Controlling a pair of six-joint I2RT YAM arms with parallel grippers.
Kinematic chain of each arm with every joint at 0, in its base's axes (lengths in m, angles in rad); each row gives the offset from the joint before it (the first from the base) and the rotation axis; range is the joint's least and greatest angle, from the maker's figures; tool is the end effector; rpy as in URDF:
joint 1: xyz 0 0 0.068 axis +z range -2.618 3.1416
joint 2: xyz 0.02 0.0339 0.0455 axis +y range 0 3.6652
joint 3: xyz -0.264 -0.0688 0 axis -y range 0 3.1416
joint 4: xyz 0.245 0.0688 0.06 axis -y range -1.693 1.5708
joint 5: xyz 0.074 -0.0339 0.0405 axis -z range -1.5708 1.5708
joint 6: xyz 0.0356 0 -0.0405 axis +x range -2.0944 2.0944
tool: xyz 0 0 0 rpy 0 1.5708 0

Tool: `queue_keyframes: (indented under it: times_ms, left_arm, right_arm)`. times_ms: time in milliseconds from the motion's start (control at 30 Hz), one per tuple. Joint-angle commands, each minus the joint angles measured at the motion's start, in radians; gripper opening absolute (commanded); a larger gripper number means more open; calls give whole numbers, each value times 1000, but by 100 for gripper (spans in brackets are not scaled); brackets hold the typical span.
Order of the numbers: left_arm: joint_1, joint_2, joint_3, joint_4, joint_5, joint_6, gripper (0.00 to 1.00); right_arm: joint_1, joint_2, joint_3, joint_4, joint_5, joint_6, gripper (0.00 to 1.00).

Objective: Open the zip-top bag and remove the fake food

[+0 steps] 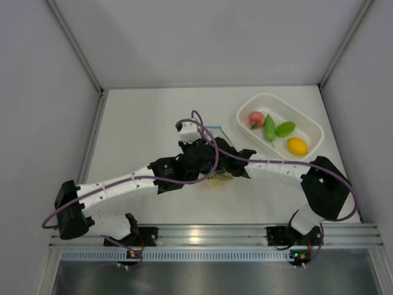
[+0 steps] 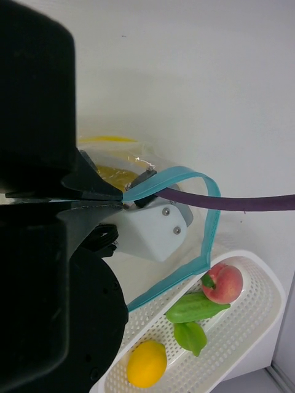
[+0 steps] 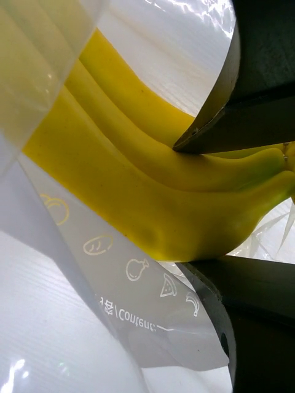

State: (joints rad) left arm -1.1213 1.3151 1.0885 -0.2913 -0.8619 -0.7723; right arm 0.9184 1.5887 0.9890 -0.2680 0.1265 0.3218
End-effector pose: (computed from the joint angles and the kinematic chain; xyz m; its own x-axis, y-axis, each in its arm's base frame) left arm 0.1503 -0.2493 0.3242 -0.3633 -0.2925 -0.8846 0.0646 0.9392 -0.3371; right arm 0.2048 0.2607 0.2053 -0.6730 -0.3641 -0.6438 -0.5544 0.8245 0.1132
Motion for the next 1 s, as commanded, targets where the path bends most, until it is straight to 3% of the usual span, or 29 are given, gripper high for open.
queue_keyframes:
  times_ms: [0, 100, 267, 500, 567, 833, 967]
  left_arm:
    - [3, -31, -12, 17, 20, 2, 0]
    - [3, -31, -1, 17, 27, 36, 0]
    - [3, -54, -10, 17, -3, 83, 0]
    - [5, -96, -49, 21, -3, 119, 0]
    - [5, -91, -44, 46, 26, 155, 0]
    - [3, -90, -53, 213, 392, 346, 0]
    - [3, -65, -41, 207, 345, 352, 0]
  right_arm:
    - [31, 22, -32, -105, -2, -35, 19]
    - [31, 4, -26, -83, -48, -29, 0]
    - [14, -65, -41, -8, -163, 2, 0]
    - [-65, -119, -72, 72, -197, 77, 0]
    - [-87, -113, -75, 102, -246, 94, 0]
    - [-115, -64, -12, 185, -304, 166, 0]
    - [-122, -73, 13, 214, -324, 191, 0]
